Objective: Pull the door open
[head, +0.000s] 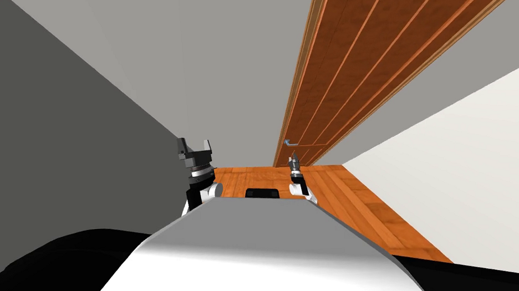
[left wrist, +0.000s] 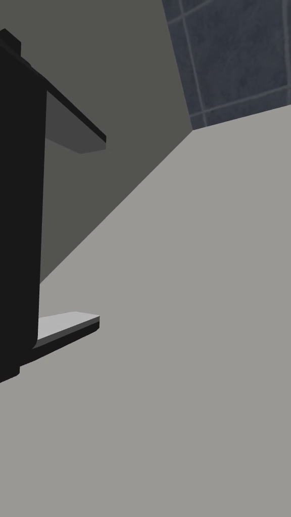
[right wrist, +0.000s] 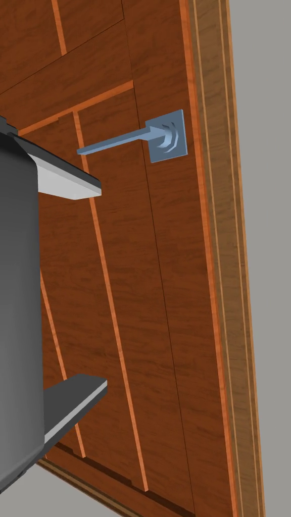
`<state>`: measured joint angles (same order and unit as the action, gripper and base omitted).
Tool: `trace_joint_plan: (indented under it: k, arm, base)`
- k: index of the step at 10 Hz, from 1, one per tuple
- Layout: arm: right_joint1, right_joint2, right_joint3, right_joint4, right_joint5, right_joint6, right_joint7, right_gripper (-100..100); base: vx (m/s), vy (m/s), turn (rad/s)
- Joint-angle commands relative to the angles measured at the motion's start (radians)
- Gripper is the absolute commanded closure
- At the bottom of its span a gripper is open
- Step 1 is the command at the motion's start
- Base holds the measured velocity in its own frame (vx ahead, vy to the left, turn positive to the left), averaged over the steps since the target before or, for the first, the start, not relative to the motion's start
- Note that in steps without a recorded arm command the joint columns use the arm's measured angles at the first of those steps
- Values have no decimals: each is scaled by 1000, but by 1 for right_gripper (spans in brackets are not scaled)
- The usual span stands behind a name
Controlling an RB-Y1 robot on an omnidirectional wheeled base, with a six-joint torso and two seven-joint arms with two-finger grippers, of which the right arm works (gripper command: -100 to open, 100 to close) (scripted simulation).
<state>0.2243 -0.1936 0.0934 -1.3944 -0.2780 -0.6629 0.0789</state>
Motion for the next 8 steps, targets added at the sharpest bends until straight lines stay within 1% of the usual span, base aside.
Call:
trace_joint_plan:
  k: [1,2,3,4,6,7,8]
  arm:
    - [-14,-3,7,50,-12,-14,-1,-100]
    - [-14,-3,7,51,-12,-14,-1,-100]
    - [-26,-9,11,89,-23,-23,-4,-100]
    - [-38,-15,15,120,-34,-32,-7,-100]
    - [-61,-26,23,196,-56,-50,-12,-100]
    - [-61,-26,23,199,-56,-50,-12,-100]
    - [-72,-31,27,233,-66,-59,-14,-100]
  base:
    - [46,-58,73]
    - [30,-50,50]
    - [27,-59,94]
    - [54,-89,181]
    - [64,-104,102]
    - [38,-81,46]
    - [31,-62,60]
